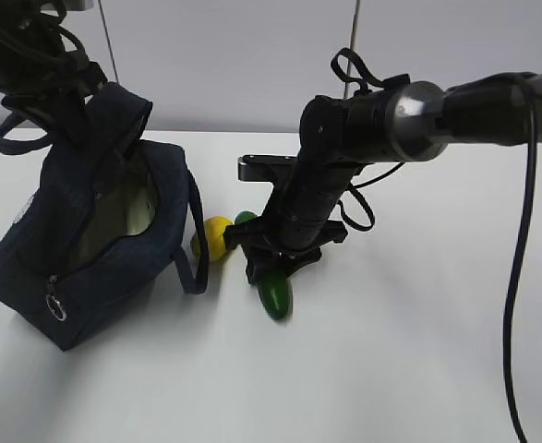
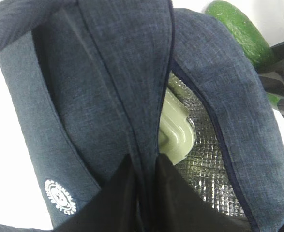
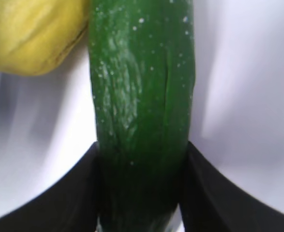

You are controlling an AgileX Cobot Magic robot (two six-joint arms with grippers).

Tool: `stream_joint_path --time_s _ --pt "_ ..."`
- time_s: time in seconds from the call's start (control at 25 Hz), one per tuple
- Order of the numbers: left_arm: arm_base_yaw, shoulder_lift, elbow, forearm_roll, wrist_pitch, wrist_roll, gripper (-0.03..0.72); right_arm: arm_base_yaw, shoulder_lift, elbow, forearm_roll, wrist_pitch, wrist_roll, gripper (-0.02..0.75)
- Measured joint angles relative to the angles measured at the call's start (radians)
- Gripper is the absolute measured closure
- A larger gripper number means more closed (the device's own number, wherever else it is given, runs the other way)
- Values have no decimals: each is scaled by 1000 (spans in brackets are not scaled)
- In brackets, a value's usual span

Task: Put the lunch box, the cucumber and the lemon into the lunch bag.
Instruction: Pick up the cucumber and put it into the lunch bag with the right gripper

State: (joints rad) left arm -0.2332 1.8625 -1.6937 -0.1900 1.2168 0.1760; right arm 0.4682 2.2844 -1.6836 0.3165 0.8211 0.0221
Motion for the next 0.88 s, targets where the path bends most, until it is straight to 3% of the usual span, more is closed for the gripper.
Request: stream_joint_path --time_s 0.2,0.56,0.68,0.88 --pt "0 0 0 0 2 0 629 0 -15 -41 -45 91 0 442" --pt "0 0 0 0 6 0 629 -2 -172 -79 -70 174 -22 451" --pt "0 0 0 0 6 0 630 -8 -225 -80 -14 191 -66 451" --pt "0 0 0 0 7 0 630 -10 -240 -80 181 218 -177 451"
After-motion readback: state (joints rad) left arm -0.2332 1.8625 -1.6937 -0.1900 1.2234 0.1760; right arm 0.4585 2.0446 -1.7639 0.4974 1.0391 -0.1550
